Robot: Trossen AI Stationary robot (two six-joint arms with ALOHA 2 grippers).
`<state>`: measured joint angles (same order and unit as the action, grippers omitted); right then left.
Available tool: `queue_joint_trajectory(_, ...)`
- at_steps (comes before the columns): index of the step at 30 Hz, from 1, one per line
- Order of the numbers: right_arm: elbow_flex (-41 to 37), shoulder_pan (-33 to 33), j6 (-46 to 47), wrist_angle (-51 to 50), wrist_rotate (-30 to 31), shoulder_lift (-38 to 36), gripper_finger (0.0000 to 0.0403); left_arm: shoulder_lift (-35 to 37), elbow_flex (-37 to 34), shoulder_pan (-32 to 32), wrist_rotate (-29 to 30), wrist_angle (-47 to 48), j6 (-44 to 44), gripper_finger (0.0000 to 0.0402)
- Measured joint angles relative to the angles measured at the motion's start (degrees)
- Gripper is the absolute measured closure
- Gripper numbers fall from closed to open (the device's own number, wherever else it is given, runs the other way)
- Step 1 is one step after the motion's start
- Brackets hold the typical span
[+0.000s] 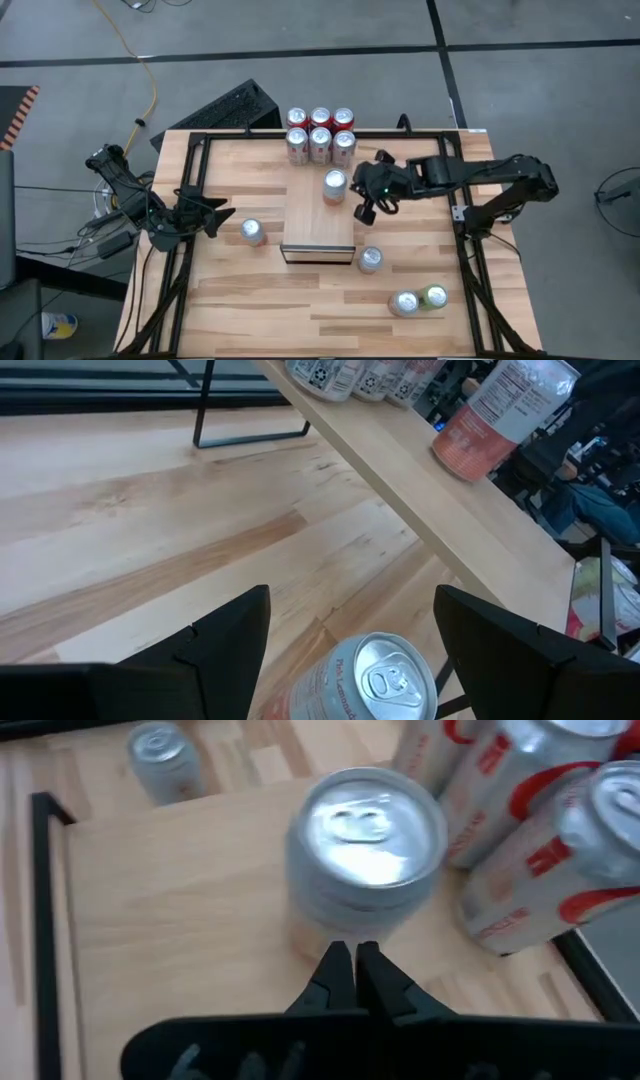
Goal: Place canned beverage on shelf
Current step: Put the top right orange-white soda can on the shelf
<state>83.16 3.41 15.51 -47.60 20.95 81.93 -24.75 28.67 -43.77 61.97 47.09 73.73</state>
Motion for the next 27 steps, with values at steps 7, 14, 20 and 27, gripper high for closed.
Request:
queue_joint_trajectory(7, 0.13, -0.32, -1.94, 3.29, 0.00, 3.86, 0.0403, 0.00, 0.00, 0.00, 0.25, 0.00, 0.00, 0.0132)
queue_joint_trajectory(14, -0.07, -2.12, -5.71, 4.46, -1.36, 5.81, 0.0403, 0.02, 0.00, 0.00, -0.13, 0.00, 0.50, 0.0132)
queue_joint_trajectory(20, 0.02, -3.91, -8.34, 6.78, -1.31, 5.69, 0.0403, 0.00, 0.00, 0.00, -0.02, 0.00, 0.28, 0.0132)
queue_joint_trajectory(27, 0.02, -5.83, -11.50, 11.93, -1.62, 6.57, 0.0403, 0.00, 0.00, 0.00, 0.03, 0.00, 0.11, 0.0132)
